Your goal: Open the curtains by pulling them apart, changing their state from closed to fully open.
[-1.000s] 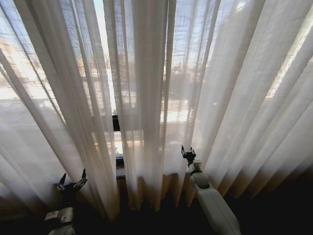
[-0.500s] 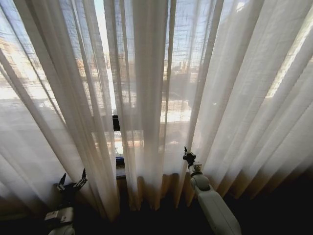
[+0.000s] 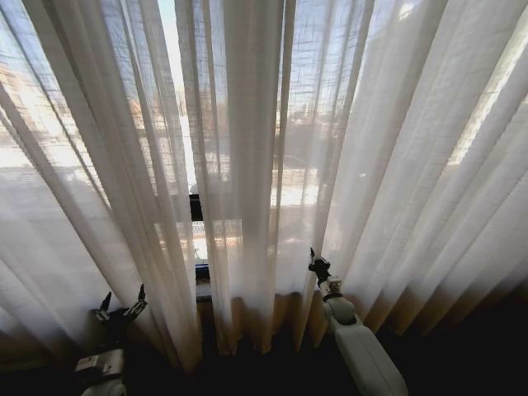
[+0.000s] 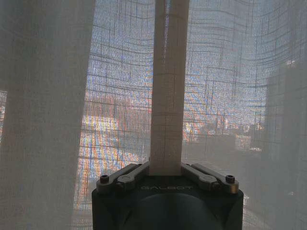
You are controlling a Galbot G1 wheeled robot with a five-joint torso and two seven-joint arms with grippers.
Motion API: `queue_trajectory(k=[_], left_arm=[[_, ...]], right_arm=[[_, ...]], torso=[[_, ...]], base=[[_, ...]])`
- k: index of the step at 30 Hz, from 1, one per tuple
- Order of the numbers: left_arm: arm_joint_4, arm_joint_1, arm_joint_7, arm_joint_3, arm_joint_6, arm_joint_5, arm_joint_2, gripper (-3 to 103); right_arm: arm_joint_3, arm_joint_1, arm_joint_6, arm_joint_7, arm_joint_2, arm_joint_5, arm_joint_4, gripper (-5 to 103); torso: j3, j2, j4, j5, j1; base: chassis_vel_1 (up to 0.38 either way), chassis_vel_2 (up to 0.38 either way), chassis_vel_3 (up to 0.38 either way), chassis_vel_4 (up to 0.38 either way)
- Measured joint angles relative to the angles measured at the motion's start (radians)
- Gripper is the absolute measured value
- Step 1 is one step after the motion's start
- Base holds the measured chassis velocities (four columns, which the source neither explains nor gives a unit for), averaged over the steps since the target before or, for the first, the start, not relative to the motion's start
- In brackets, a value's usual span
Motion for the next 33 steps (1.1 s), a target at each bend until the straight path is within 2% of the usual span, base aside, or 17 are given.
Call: queue_trajectory(k=[9,16,33], left_arm=[[0.000,0.000,0.000,0.000,0.000,0.000,0.000,100],[0.000,0.000,0.000,0.000,0.000,0.000,0.000,100],[0.000,0.000,0.000,0.000,0.000,0.000,0.000,100]], right_arm=[[0.011,0.000,-0.003,-0.025,-0.018,0.027,-0.003,0],[0.018,0.008,-0.001,-0.041,-0.020,0.038,-0.020,0],[0.040,0.006,0.012,-0.062,-0.030,0.047,-0.033,0]], torso=[[0.000,0.000,0.0000,0.0000,0.000],[0.000,0.000,0.0001,-0.0002,0.000],[0.000,0.000,0.0000,0.0000,0.000]], base=[[0.000,0.000,0.000,0.000],[-0.107,-0.119,0.141,0.119],[-0.288,-0.292,0.296,0.292]])
